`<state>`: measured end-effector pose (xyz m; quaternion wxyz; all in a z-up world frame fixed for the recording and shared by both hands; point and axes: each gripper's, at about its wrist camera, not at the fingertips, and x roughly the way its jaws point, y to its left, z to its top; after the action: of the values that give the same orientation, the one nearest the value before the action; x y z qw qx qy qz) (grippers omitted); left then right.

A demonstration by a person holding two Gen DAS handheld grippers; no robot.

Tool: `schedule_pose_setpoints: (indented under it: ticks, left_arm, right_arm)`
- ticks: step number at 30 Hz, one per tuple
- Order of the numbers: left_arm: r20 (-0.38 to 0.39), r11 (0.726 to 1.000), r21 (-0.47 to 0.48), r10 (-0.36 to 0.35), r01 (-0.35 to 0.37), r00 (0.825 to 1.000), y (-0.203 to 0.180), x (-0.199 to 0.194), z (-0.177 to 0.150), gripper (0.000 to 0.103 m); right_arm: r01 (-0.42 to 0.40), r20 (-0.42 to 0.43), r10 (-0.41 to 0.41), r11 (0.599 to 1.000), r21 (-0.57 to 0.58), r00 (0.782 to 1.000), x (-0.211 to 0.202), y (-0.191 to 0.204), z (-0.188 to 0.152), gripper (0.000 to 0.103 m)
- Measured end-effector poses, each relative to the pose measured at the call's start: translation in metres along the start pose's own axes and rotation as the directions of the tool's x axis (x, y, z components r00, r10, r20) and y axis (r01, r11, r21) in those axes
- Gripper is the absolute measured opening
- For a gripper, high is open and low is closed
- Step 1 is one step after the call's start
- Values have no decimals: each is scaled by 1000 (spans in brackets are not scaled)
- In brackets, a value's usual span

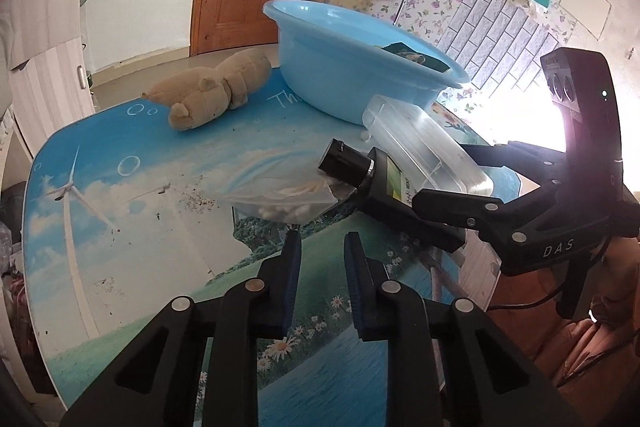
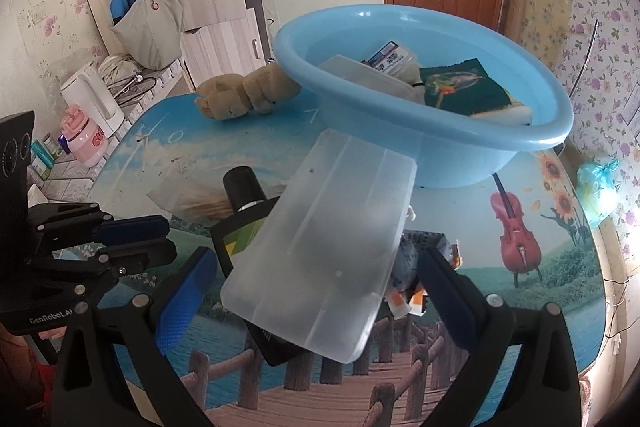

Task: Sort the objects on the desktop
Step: 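Hold the clear case in the right gripper while the left gripper grasps the cotton swab bag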

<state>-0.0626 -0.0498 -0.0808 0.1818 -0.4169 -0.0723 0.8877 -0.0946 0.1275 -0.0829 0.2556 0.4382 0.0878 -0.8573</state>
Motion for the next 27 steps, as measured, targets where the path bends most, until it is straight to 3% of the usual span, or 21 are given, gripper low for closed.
schedule_pose_setpoints:
  ticks: [2,4,7,10,12,14,18,22,27]
  left_arm:
    - [4,1000,-9,7,-7,1000,4,-1,-1,31]
    - [10,1000,-20,22,-21,1000,6,0,0,55]
    - [20,999,-35,40,-40,999,9,0,2,76]
    - [15,997,-55,51,-50,999,12,5,6,88]
    - [10,996,-86,26,-25,1000,16,8,9,89]
    - [14,991,-130,-20,22,1000,20,9,11,90]
    - [34,973,-206,-103,108,994,28,9,14,90]
    - [38,954,-253,-154,158,987,32,10,17,90]
    - [9,917,-363,-171,162,985,42,15,15,90]
  right_arm:
    - [-6,-4,6,1000,-1,1000,1,-2,-2,102]
    - [-12,-1,12,1000,3,1000,-1,-4,-2,102]
    - [-15,1,15,1000,12,1000,-1,-6,-1,102]
    - [-8,-2,8,1000,-13,1000,1,-3,-2,102]
    - [-11,-1,11,999,-36,1000,1,-1,-2,101]
    - [-21,3,21,999,-47,1000,-1,-2,-3,88]
    - [-69,3,69,996,-60,998,-6,-5,-5,79]
    - [-82,5,82,994,-79,997,-10,-7,-7,78]
    - [-91,7,92,992,-84,996,-12,-9,-9,76]
